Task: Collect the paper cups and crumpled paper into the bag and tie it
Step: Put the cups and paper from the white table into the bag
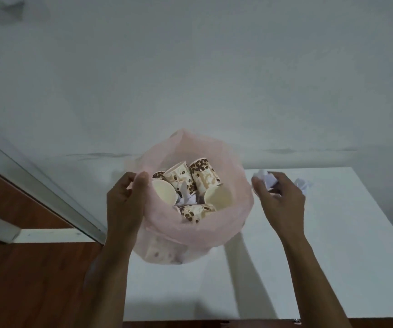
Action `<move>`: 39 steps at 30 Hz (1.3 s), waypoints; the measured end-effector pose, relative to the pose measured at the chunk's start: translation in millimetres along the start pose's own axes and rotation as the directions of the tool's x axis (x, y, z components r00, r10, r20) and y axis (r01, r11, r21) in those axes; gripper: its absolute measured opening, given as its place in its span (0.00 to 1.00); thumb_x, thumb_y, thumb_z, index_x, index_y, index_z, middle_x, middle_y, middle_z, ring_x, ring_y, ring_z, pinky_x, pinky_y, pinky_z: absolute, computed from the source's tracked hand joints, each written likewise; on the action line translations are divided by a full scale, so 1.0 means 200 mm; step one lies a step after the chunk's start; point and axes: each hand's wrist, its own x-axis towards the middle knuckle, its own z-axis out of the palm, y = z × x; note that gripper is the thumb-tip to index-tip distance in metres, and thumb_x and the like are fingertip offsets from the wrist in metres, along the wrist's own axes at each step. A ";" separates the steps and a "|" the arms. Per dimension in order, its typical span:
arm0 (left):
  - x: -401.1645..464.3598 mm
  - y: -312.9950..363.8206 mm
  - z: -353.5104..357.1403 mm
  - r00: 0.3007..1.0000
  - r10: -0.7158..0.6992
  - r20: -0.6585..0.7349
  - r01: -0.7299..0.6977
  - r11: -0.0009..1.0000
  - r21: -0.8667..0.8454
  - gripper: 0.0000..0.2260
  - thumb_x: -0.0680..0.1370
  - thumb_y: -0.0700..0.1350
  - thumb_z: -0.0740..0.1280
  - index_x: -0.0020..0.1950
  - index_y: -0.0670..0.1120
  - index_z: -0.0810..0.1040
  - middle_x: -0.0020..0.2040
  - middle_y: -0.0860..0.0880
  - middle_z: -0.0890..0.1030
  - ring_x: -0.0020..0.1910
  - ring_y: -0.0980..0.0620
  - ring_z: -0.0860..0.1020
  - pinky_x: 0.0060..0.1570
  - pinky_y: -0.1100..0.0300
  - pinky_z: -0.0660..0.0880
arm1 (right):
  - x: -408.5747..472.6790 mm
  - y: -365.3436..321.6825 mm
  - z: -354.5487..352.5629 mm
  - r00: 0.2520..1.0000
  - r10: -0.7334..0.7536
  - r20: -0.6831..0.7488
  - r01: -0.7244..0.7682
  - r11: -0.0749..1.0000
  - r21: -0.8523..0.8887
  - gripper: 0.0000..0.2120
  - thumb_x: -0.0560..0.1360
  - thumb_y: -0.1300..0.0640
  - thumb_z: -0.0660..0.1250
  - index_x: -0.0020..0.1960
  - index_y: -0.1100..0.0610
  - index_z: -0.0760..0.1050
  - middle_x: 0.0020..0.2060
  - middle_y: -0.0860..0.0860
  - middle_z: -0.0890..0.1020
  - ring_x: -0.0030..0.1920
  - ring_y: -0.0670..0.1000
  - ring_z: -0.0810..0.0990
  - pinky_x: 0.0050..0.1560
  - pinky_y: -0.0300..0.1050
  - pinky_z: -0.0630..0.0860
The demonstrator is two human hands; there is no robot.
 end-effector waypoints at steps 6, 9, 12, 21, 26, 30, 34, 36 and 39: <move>-0.04 -0.02 -0.04 1.000 0.000 0.005 0.000 0.998 -0.064 0.13 0.81 0.43 0.63 0.37 0.48 0.76 0.27 0.60 0.76 0.28 0.63 0.74 0.28 0.72 0.69 | -0.05 -0.28 0.21 0.928 -0.149 0.341 0.187 0.979 -0.079 0.10 0.70 0.51 0.74 0.51 0.49 0.80 0.40 0.43 0.83 0.38 0.38 0.79 0.37 0.26 0.71; -0.06 -0.04 -0.03 0.999 -0.003 0.037 0.006 0.997 -0.081 0.12 0.81 0.42 0.63 0.37 0.48 0.77 0.27 0.60 0.76 0.28 0.63 0.74 0.28 0.72 0.69 | -0.06 -0.28 0.30 0.850 -0.102 0.516 0.228 0.956 -0.186 0.31 0.68 0.46 0.76 0.69 0.51 0.72 0.61 0.48 0.79 0.58 0.47 0.78 0.57 0.40 0.74; -0.09 -0.06 0.02 0.996 -0.011 0.093 0.019 0.996 -0.087 0.13 0.81 0.42 0.63 0.37 0.48 0.77 0.28 0.59 0.77 0.28 0.63 0.74 0.28 0.72 0.69 | -0.08 -0.24 0.24 0.867 -0.081 0.492 0.202 0.959 -0.198 0.33 0.70 0.47 0.75 0.72 0.49 0.68 0.66 0.47 0.76 0.65 0.47 0.73 0.60 0.38 0.68; -0.20 -0.07 0.22 0.959 -0.030 0.283 0.041 0.999 -0.034 0.13 0.80 0.46 0.65 0.36 0.45 0.75 0.29 0.51 0.71 0.29 0.56 0.69 0.29 0.62 0.65 | -0.05 0.21 -0.18 0.985 -0.018 -0.170 -0.019 0.976 -0.215 0.12 0.74 0.52 0.70 0.57 0.50 0.79 0.56 0.47 0.81 0.61 0.51 0.76 0.62 0.46 0.71; -0.19 -0.07 0.30 0.942 -0.023 0.334 0.034 0.999 -0.025 0.16 0.72 0.58 0.63 0.34 0.46 0.72 0.27 0.55 0.69 0.29 0.55 0.67 0.35 0.56 0.63 | 0.10 0.65 -0.33 0.945 0.243 -0.219 -0.317 0.841 -0.437 0.25 0.71 0.55 0.72 0.67 0.54 0.74 0.69 0.59 0.73 0.68 0.58 0.73 0.68 0.47 0.62; -0.20 -0.07 0.35 0.939 -0.021 0.343 0.023 1.000 -0.002 0.16 0.72 0.58 0.63 0.34 0.46 0.72 0.26 0.54 0.69 0.29 0.56 0.67 0.36 0.57 0.64 | 0.15 0.92 -0.45 0.888 0.412 -0.203 -0.432 0.600 -0.674 0.28 0.71 0.52 0.72 0.70 0.49 0.72 0.72 0.58 0.69 0.72 0.61 0.64 0.71 0.57 0.61; -0.17 -0.07 0.34 0.944 -0.015 0.330 0.014 1.000 0.004 0.16 0.73 0.58 0.63 0.35 0.46 0.74 0.27 0.55 0.71 0.30 0.57 0.68 0.35 0.59 0.65 | 0.15 0.94 -0.42 0.887 0.452 -0.091 -0.406 0.672 -0.619 0.18 0.71 0.66 0.68 0.60 0.57 0.80 0.59 0.59 0.81 0.62 0.58 0.78 0.64 0.47 0.69; -0.14 -0.07 0.32 0.951 -0.018 0.309 0.024 1.000 -0.015 0.16 0.74 0.56 0.64 0.37 0.43 0.74 0.29 0.52 0.71 0.30 0.56 0.69 0.36 0.58 0.65 | 0.14 0.92 -0.36 0.900 0.429 -0.082 -0.398 0.729 -0.556 0.16 0.71 0.69 0.66 0.55 0.59 0.82 0.56 0.58 0.83 0.59 0.58 0.81 0.58 0.40 0.70; -0.10 -0.07 0.29 0.961 -0.030 0.273 0.035 0.999 -0.013 0.15 0.75 0.54 0.64 0.38 0.43 0.76 0.32 0.49 0.74 0.33 0.55 0.71 0.36 0.58 0.67 | 0.14 0.79 -0.27 0.942 0.333 -0.044 -0.318 0.840 -0.439 0.12 0.73 0.65 0.68 0.55 0.59 0.82 0.53 0.56 0.85 0.56 0.55 0.82 0.51 0.34 0.66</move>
